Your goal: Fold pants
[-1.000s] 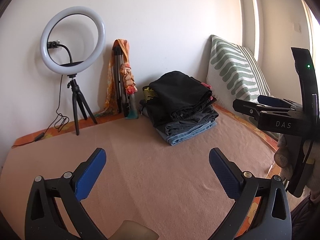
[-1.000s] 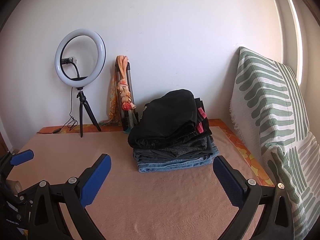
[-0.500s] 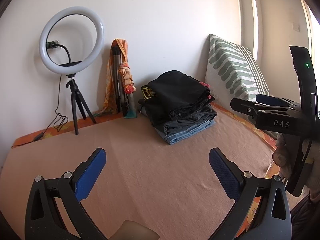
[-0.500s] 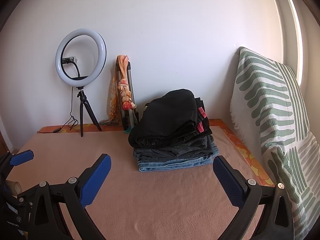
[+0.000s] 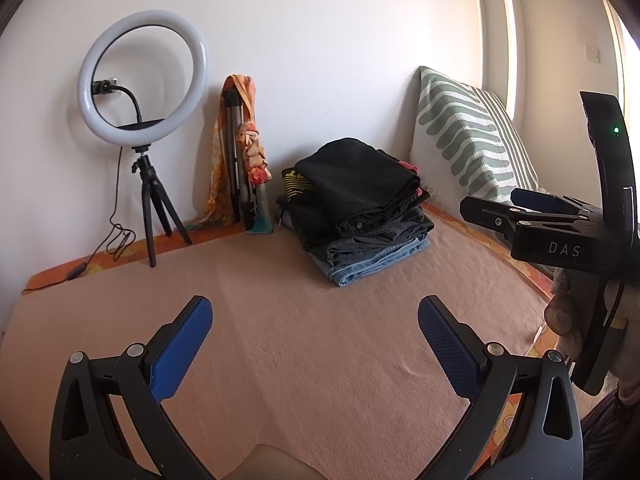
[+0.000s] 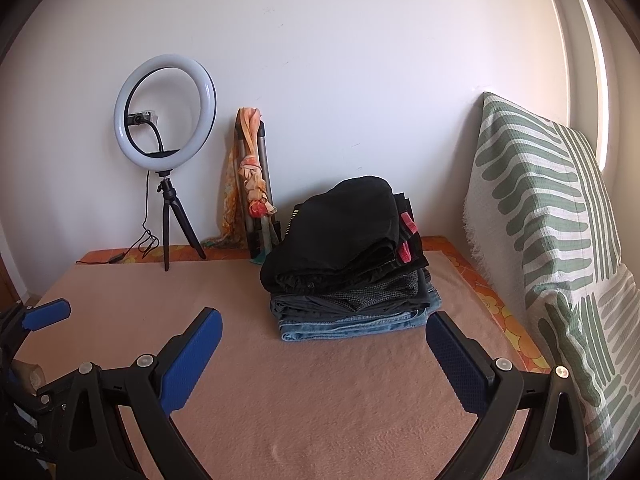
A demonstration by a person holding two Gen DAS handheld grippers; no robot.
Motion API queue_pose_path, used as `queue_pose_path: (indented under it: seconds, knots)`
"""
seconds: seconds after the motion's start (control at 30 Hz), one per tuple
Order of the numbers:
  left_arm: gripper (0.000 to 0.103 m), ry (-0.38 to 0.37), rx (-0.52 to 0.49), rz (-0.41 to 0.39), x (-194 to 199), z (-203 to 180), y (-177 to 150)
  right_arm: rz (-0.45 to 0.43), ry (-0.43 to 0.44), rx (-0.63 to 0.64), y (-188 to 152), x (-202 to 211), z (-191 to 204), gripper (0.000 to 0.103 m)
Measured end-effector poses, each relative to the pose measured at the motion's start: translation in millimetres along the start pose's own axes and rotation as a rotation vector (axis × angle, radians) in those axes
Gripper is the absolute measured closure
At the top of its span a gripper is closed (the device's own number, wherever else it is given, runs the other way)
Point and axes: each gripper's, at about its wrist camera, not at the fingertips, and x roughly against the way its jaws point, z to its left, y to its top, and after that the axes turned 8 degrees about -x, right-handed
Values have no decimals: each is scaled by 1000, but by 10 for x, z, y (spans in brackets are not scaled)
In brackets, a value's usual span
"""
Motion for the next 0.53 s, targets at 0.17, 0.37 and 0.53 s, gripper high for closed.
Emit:
queue_pose_path:
  seconds: [0.17, 0.37, 0.53]
  knots:
    - [1, 4, 0, 2, -15, 26, -7, 2, 0, -6, 1, -4, -20, 0]
    - [1, -1, -4, -1, -4, 29, -9, 3, 1, -2, -3, 0, -22, 0]
    - [1, -4, -2, -2, 2, 24, -9, 4, 3, 1, -3, -9, -18, 0]
